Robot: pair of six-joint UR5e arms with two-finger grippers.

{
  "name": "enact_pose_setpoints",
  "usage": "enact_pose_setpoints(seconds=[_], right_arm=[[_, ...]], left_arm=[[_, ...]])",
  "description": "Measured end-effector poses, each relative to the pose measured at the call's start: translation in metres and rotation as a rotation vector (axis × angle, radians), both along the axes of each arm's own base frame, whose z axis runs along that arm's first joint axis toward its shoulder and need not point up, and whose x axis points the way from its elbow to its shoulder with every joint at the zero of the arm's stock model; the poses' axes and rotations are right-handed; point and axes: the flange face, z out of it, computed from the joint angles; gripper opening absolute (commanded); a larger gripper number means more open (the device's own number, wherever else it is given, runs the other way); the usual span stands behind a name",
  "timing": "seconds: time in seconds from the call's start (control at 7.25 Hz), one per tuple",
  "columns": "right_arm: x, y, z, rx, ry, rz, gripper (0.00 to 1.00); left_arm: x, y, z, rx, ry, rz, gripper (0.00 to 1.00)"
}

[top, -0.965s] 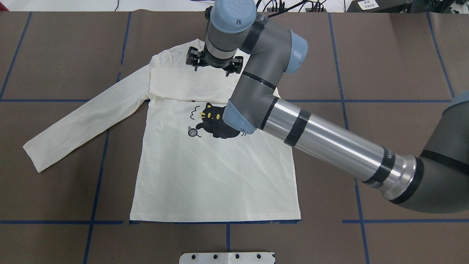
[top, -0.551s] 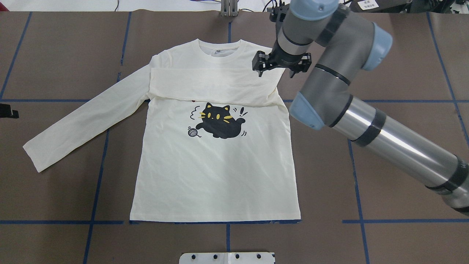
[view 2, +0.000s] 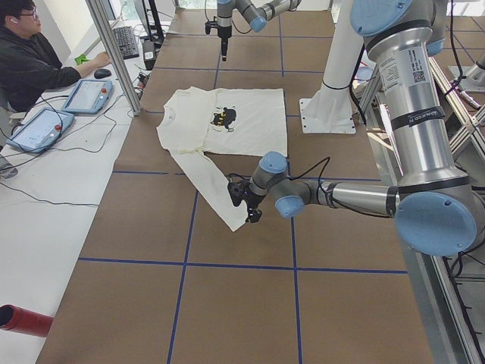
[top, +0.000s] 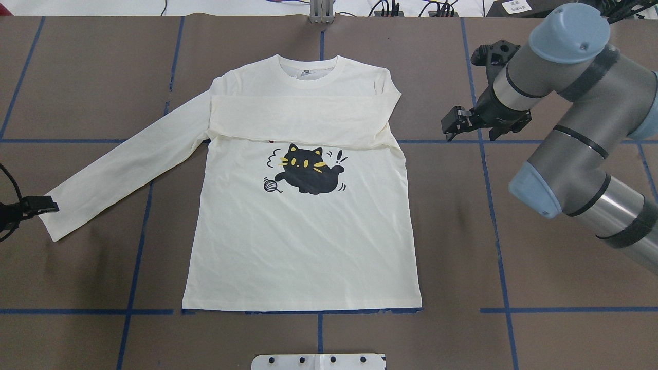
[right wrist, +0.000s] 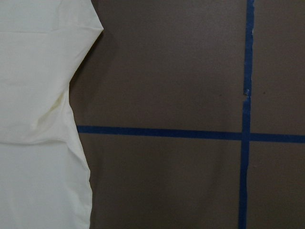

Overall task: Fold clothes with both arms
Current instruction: 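Lower the left gripper and grasp the cuff of the other sleeve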

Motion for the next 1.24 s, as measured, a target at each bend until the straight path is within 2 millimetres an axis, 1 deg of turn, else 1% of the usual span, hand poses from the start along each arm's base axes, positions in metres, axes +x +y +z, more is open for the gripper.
enact_pose_setpoints(seconds=[0.14,0.28,0.69,0.83,0.97,1.1,1.24], right_arm=[[0.004,0.005,0.006,0.000,0.003,-0.004,1.00],[0.006,0.007,0.008,0.001,0.002,-0.004,1.00],[0.006,0.009,0.007,0.004,0.000,-0.005,1.00],[0.006,0.009,0.007,0.004,-0.001,-0.005,1.00],[0.006,0.009,0.007,0.004,-0.001,-0.006,1.00],[0.006,0.009,0.006,0.004,-0.002,-0.006,1.00],[0.005,0.009,0.006,0.005,-0.003,-0.007,1.00]], left_arm=[[0.006,0.001,0.011,-0.004,-0.022,-0.008,1.00],[0.009,-0.001,0.018,-0.001,-0.039,-0.016,0.99],[0.018,-0.012,0.032,0.023,-0.081,-0.023,0.98],[0.021,-0.015,0.034,0.026,-0.086,-0.024,0.93],[0.022,-0.016,0.034,0.029,-0.086,-0.024,0.92],[0.022,-0.016,0.033,0.032,-0.085,-0.024,0.86],[0.022,-0.016,0.032,0.033,-0.082,-0.023,0.82]])
